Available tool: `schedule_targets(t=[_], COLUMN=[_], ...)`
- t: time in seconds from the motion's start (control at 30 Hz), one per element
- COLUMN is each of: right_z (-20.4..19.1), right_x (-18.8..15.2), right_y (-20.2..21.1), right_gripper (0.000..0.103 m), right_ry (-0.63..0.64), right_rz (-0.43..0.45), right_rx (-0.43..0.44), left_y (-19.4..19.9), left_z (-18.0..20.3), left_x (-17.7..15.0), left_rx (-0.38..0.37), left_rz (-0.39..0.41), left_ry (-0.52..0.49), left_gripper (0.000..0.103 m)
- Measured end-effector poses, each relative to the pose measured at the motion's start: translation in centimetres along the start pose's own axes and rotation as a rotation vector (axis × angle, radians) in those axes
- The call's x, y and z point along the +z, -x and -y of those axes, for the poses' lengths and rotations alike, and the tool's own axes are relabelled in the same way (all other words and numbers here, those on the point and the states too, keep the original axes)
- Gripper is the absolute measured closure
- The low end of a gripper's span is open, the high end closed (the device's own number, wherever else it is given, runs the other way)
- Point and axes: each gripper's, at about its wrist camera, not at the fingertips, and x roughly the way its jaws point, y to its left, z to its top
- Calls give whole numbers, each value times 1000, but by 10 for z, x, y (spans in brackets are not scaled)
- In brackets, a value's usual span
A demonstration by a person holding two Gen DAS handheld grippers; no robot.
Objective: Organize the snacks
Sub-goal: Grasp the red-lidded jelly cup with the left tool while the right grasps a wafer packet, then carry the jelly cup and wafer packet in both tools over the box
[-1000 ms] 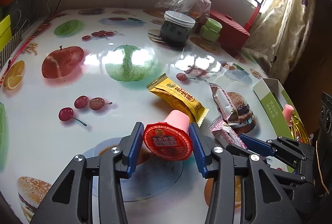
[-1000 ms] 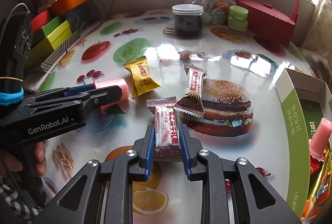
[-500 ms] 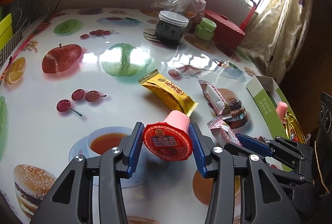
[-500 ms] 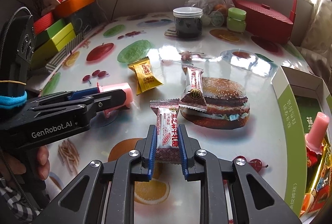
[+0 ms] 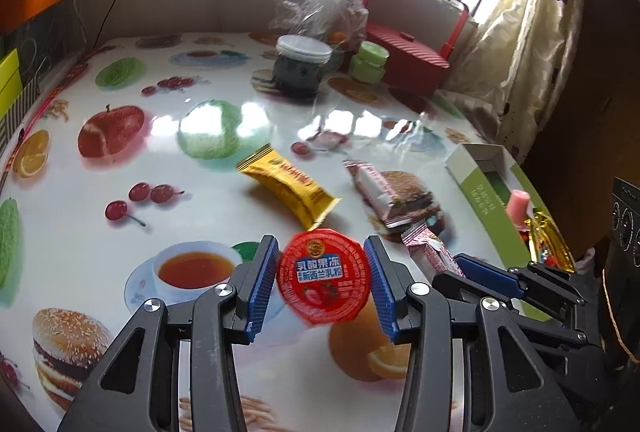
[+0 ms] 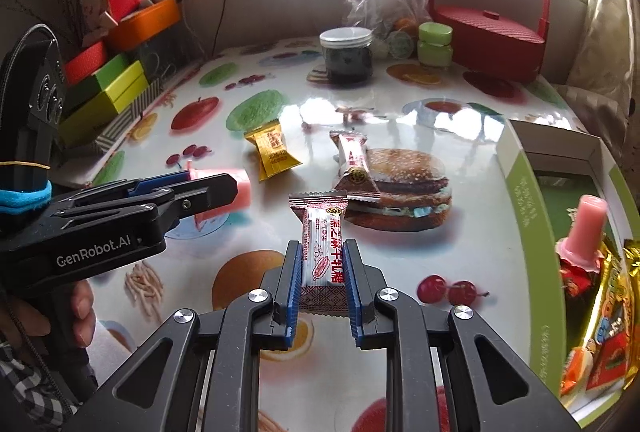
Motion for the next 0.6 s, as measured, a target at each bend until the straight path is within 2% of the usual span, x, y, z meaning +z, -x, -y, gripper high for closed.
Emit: schedule_targets(t=[0.13,0.27,0.43,0.5,0.6], right_z=[8,17,24,25,25], right_x=[-1,-3,-9,-10,-11], right_y=[17,26,33,33,31], right_gripper=[84,84,84,84,84], right_ry=[-17,-36,-54,-57,-58], right_rz=[33,47,50,50,45], right_rx=[-8,-26,-33,-32,-29], left_y=[8,5,1,-4,-5], left_z=[16,22,19,18,15], left_x=[3,1,-6,-9,-12], left_rx=[-18,-23,18,55,37], left_rz=[25,15,-10,-35,-35], left_ry=[-30,-34,-41,-48,-47], left_gripper=[57,57,57,52,49])
